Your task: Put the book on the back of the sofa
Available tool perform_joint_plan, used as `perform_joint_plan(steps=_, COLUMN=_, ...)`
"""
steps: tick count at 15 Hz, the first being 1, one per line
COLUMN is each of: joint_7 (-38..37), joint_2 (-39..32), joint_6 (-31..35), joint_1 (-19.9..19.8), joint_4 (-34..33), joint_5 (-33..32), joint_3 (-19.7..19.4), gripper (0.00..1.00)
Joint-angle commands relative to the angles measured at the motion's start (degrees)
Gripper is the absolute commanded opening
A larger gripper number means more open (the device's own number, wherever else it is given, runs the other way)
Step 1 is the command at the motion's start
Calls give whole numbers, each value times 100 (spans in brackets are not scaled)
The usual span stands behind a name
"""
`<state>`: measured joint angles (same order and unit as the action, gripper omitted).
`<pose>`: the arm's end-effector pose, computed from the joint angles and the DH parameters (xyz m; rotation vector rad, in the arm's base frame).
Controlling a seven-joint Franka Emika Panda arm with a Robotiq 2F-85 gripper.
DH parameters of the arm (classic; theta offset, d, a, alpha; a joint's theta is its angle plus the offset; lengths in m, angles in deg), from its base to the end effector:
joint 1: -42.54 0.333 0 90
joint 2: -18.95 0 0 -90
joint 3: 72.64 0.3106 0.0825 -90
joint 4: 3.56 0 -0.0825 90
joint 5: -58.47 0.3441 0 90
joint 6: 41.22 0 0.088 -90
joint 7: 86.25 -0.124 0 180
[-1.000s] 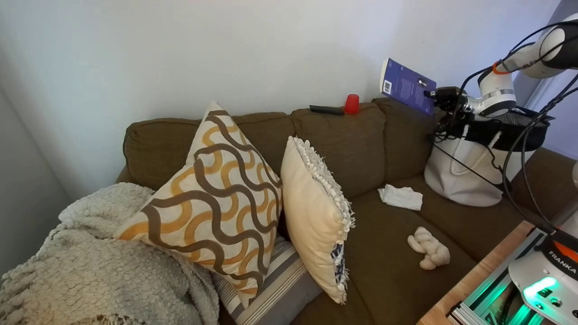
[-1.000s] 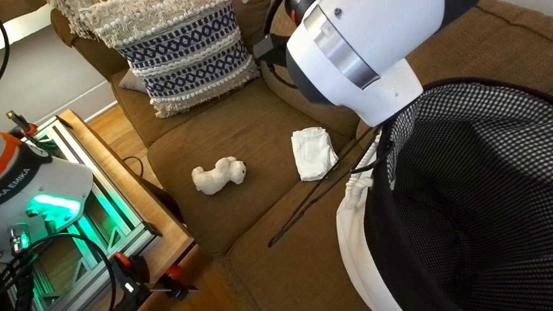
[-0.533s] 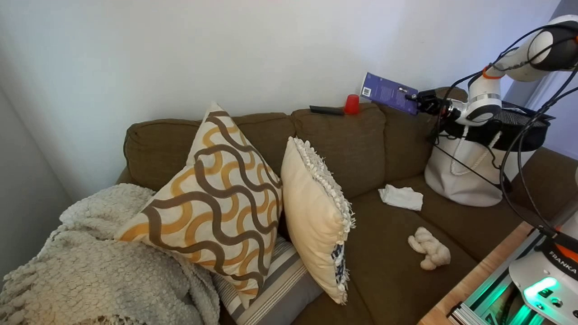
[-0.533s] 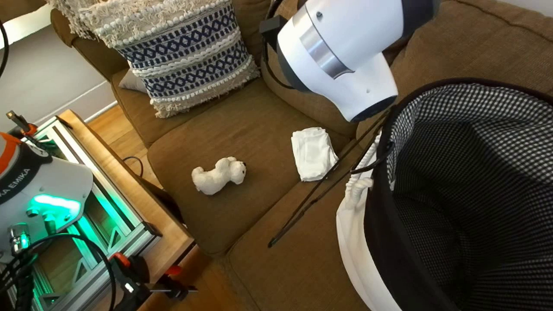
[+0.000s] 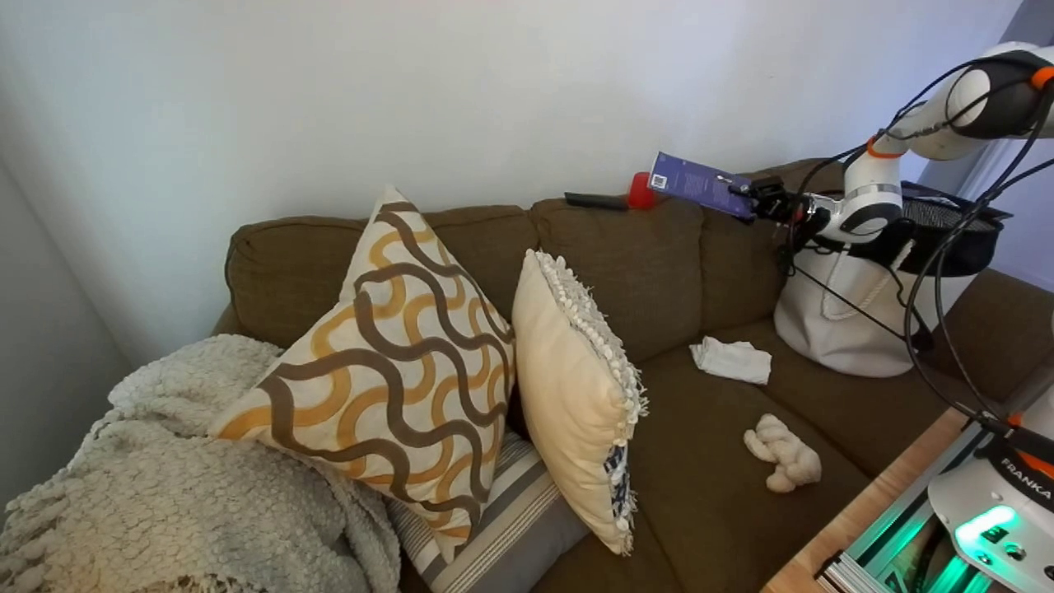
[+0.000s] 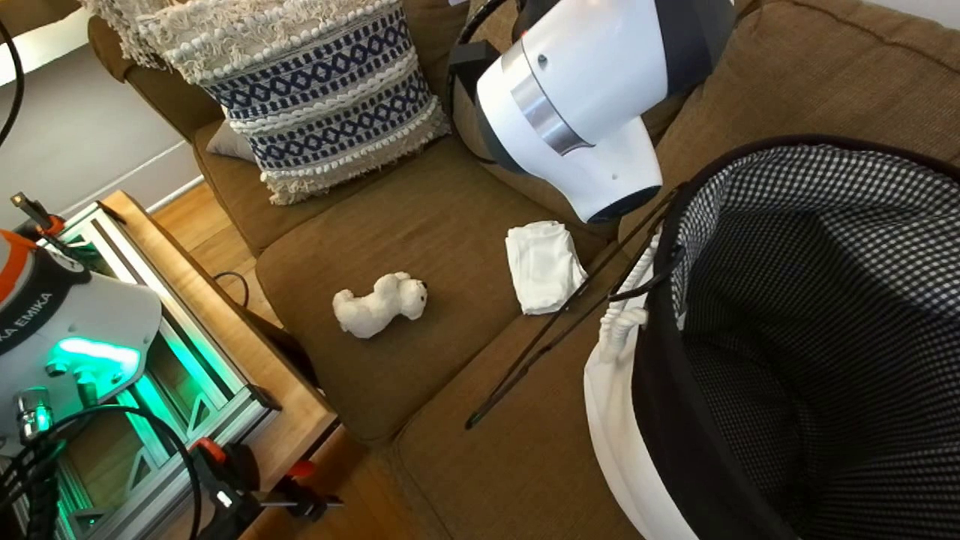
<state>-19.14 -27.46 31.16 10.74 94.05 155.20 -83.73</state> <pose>0.5393 -0.2775 0.2164 -1.4116 0.2421 -0.7087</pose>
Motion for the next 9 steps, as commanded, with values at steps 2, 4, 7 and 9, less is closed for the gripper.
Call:
perform_joint_plan(steps=2, joint_7=-981, joint_2=242, joint_6=192, joint_1=-22, joint_4=142, joint_5=1304, joint_3=-13, gripper=4)
perform_joint_plan(steps=4, joint_7=-1316, joint_2=372, joint_6=331, joint_1=10, joint_4=224, joint_5=1912, joint_3=-28, gripper=4)
perform_joint_plan(steps=7, joint_7=-1572, joint_2=457, joint_6=867, joint_1=131, joint_4=304, joint_5=2719, joint_3=-83, gripper=4)
perform_joint_plan(steps=9, joint_7=-1681, joint_2=364, joint_6=1325, joint_1=227, joint_4=278, joint_5=3144, joint_3=-105, gripper=4)
